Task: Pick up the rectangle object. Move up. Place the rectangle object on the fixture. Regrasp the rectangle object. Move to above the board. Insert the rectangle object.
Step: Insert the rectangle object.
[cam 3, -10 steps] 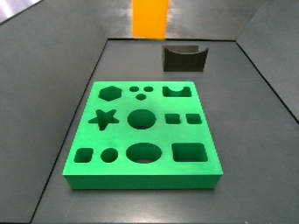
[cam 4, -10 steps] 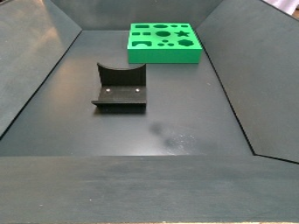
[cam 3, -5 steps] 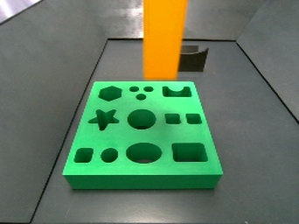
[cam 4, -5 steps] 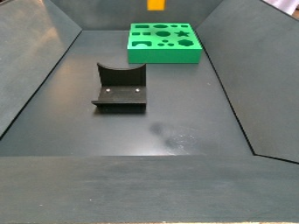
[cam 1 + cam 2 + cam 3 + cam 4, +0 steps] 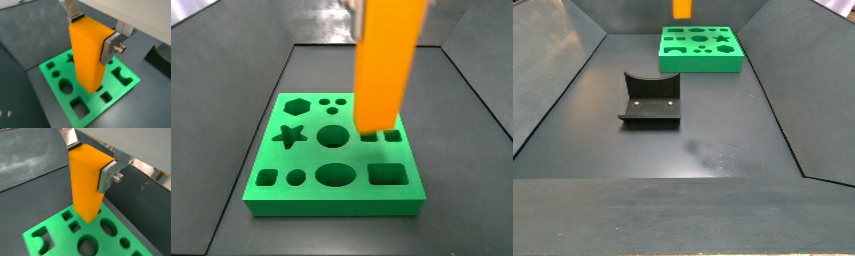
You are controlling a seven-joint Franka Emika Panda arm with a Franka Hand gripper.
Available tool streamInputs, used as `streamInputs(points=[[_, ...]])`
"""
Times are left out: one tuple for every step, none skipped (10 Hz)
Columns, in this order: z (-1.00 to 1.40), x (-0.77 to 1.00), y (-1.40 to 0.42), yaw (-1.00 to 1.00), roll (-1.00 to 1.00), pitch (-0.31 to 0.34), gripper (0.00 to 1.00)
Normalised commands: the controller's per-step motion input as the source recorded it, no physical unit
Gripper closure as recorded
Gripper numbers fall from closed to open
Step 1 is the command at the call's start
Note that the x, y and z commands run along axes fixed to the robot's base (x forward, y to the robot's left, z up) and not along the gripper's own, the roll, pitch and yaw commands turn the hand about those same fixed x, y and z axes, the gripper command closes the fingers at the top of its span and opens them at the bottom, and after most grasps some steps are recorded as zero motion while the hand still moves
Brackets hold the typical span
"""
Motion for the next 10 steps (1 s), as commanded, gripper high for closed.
streamInputs(points=[[-0.31, 0.24, -0.32, 0.34, 0.00, -0.031, 1.00], [-0.21, 0.00, -0.17, 0.24, 0.02, -0.034, 1.00], [0.00, 0.00, 0.05, 0.02, 0.00, 0.016, 1.00], [-0.25, -0.03, -0.13, 0.00, 0.03, 0.000, 1.00], [-0.30, 0.11, -0.26, -0.23, 0.04, -0.006, 1.00], [-0.24, 0.17, -0.18, -0.22, 0.00, -0.053, 1.00], [-0.16, 0.18, -0.16, -0.07, 0.00, -0.036, 1.00], [-0.01, 0.11, -0.06, 0.00, 0.00, -0.009, 1.00], [-0.02, 0.04, -0.05, 0.00, 0.00, -0.014, 1.00], [-0.17, 0.01, -0.11, 0.00, 0.05, 0.000, 1.00]])
